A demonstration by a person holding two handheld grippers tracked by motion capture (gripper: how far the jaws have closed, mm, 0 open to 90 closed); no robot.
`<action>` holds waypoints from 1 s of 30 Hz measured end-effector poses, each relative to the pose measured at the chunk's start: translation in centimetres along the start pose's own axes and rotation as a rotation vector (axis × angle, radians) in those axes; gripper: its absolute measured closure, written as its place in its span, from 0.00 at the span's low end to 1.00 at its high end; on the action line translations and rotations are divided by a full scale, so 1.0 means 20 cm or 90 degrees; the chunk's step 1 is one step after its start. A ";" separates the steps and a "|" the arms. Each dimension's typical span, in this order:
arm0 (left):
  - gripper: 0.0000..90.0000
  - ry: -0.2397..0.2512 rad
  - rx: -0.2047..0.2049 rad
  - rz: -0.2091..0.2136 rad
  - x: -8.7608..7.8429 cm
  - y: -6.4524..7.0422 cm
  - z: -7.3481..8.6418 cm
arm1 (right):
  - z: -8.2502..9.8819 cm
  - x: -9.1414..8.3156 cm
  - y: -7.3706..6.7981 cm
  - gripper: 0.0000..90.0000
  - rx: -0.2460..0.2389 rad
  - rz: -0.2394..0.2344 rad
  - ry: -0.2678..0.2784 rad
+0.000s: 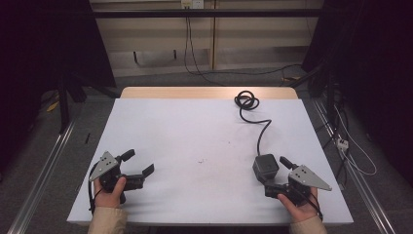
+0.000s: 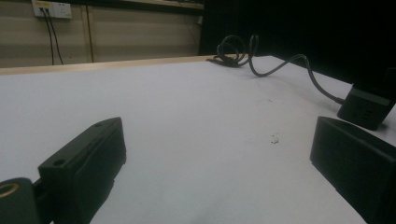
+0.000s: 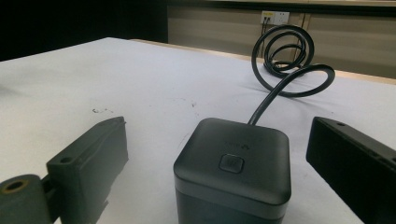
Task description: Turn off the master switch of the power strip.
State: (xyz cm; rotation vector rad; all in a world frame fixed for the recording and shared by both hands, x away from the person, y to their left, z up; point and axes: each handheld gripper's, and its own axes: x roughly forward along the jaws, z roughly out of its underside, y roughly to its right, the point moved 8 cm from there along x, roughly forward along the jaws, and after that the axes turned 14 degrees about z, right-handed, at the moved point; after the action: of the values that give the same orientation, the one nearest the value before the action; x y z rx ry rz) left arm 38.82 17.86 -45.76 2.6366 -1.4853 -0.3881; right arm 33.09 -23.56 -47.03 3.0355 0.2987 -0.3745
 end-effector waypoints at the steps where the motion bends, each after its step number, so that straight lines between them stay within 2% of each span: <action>1: 0.03 0.001 0.000 0.000 0.00 0.00 0.00 | 0.00 0.00 0.00 0.08 -0.001 0.001 0.000; 16: 0.03 0.000 0.001 -0.001 0.00 0.00 0.00 | -0.03 0.00 0.03 0.20 0.012 0.015 -0.002; 30: 0.03 -0.005 0.002 -0.001 0.00 0.00 0.00 | -0.04 0.00 0.04 0.35 0.012 0.007 -0.017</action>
State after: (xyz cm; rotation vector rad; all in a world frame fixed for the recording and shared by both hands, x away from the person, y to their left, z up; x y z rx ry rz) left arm 38.82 17.82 -45.82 2.6428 -1.4867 -0.3964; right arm 33.49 -24.25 -46.15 3.0466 0.2780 -0.4193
